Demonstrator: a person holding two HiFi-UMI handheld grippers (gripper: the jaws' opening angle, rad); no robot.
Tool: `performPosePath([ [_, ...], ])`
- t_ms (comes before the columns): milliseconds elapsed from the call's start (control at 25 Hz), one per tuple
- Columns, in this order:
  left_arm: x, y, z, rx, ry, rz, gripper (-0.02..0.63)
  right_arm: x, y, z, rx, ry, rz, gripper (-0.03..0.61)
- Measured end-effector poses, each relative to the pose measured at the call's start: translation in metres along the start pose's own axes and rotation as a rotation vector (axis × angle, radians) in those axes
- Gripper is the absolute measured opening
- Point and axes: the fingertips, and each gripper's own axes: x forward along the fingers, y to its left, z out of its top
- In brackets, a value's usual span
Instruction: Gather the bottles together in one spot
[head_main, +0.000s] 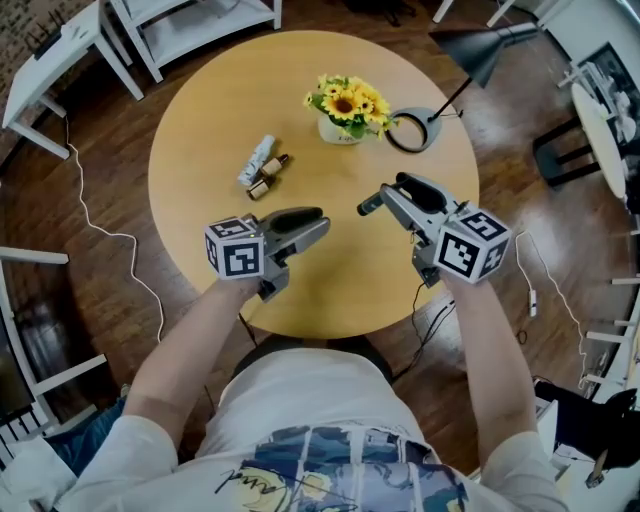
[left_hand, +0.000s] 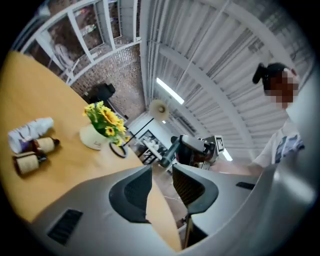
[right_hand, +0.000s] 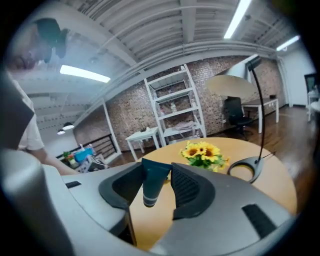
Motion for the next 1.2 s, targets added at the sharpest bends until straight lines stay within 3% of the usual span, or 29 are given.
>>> performPosePath([
  [160,-0.028,0.025,-0.022,0.101,0.105,0.221,0.115,0.02,-0.056,-0.016,-0.127,0.045,-0.21,0.195],
  [440,-0.068,0.031,-0.053,0.122,0.155,0.361,0.114,0.06,-0.126,-0.046,-0.213,0.087,-0.415,0.195],
  [760,-0.089,0.04,-0.073,0.119,0.186,0.406,0.114,0.097,-0.184,-0.08,-0.185,0.076,-0.545,0.195],
  [1200,-0.084,0.037,-0.089,0.085,0.187,0.383,0.115,0.113,-0.197,-0.109,-0.182,0.074,-0.597,0.195],
])
